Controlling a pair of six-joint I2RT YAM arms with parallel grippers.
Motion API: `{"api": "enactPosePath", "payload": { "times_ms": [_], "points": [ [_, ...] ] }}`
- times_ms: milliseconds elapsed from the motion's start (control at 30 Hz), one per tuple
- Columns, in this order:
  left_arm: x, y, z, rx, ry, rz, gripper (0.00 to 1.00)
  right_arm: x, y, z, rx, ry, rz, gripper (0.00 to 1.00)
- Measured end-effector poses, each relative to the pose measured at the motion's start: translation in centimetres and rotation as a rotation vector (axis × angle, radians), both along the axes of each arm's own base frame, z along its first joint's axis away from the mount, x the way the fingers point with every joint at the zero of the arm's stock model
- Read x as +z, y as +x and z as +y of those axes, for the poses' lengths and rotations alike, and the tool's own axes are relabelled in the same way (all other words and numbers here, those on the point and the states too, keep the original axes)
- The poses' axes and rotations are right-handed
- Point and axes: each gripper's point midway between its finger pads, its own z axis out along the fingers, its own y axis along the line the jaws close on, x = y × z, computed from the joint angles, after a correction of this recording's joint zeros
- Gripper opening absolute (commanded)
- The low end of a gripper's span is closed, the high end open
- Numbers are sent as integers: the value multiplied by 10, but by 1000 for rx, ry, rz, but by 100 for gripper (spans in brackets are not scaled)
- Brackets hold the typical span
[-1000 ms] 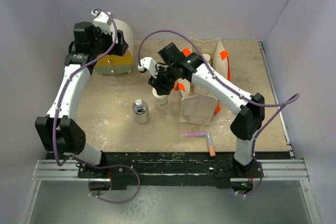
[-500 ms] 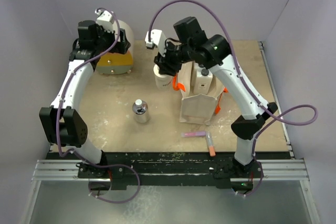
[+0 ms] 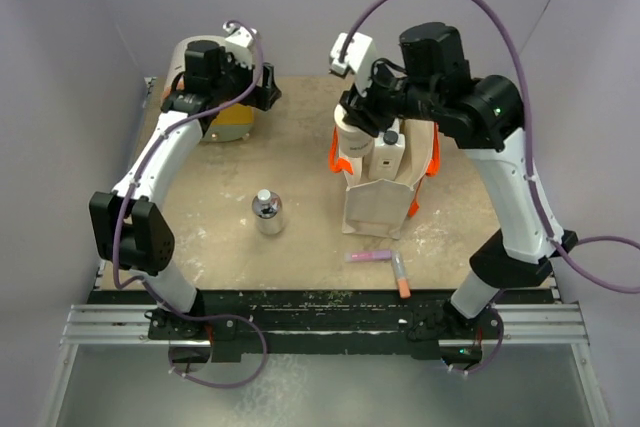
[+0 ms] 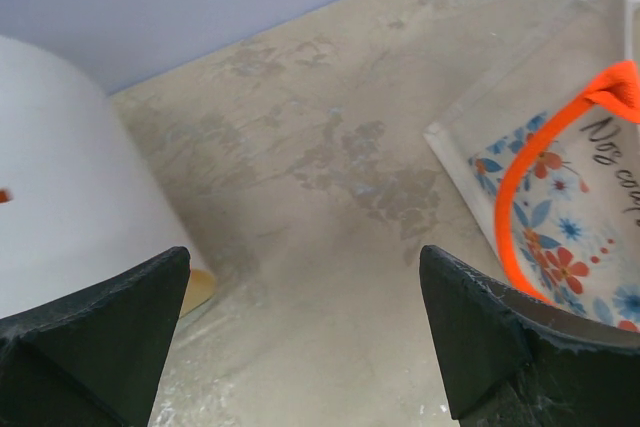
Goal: Place the personal care products into the canvas bag
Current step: Place the care product in the canvas bag.
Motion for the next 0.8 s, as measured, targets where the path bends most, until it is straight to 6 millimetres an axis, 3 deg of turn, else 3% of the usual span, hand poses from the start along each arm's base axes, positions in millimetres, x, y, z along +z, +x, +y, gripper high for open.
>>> {"api": "enactPosePath", "payload": {
  "times_ms": [100,200,300,567,800],
  "points": [
    [1,-7,-22,-52,-3,-2,99,6,7,-24,-67,16,-2,0],
    [4,-12,-35,-87,-11,-6,99,-2,20,-49,-142,3,10,0],
    [11,-11,-37,-94,-18,-18,99,-26,27,-66,-194,-41,47,0],
    [25,-11,-44,-116,-35,-52,99,-108,42,-85,-221,-130,228,0],
    [25,-12,-46,-124,-36,-52,99,-145,63,-94,-227,-125,256,0]
  ]
}}
